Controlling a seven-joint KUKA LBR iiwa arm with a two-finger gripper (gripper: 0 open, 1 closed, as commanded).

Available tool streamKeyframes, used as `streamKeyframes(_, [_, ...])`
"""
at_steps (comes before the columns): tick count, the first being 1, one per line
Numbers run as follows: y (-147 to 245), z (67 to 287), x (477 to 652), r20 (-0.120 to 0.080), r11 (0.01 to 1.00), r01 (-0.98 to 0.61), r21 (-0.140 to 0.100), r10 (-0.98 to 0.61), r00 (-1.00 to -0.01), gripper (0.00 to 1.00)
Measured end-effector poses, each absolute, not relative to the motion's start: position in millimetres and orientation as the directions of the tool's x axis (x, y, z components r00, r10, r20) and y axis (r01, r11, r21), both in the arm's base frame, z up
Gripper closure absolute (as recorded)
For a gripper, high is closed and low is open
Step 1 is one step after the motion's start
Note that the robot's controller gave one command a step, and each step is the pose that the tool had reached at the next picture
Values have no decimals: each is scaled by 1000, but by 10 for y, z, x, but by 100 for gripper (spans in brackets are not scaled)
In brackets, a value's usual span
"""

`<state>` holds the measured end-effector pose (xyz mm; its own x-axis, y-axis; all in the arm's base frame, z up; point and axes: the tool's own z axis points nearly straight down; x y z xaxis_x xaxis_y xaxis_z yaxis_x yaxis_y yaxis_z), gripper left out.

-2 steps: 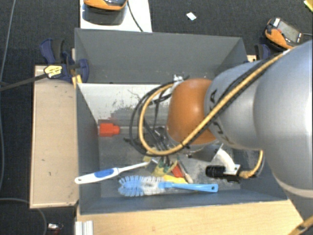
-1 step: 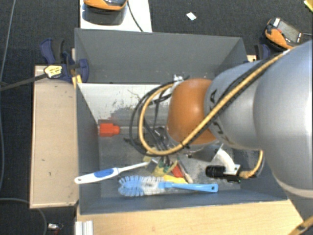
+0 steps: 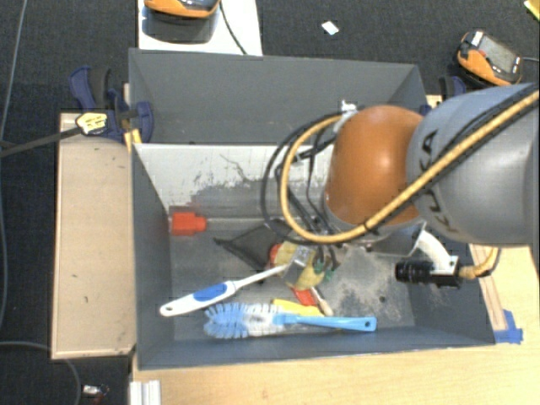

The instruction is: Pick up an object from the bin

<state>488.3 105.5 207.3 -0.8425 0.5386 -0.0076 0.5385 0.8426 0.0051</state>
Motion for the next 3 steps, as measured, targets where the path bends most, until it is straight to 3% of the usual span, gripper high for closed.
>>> streamKeyframes(1, [1008, 2019, 4970, -4, 839, 544, 1, 544, -839, 100])
streamKeyframes(2, [856, 1711, 4929, -9, 926, 377, 3, 377, -926, 100])
streamKeyframes(3, [1588, 1789, 4961, -4, 877, 480, 2, 480, -877, 100])
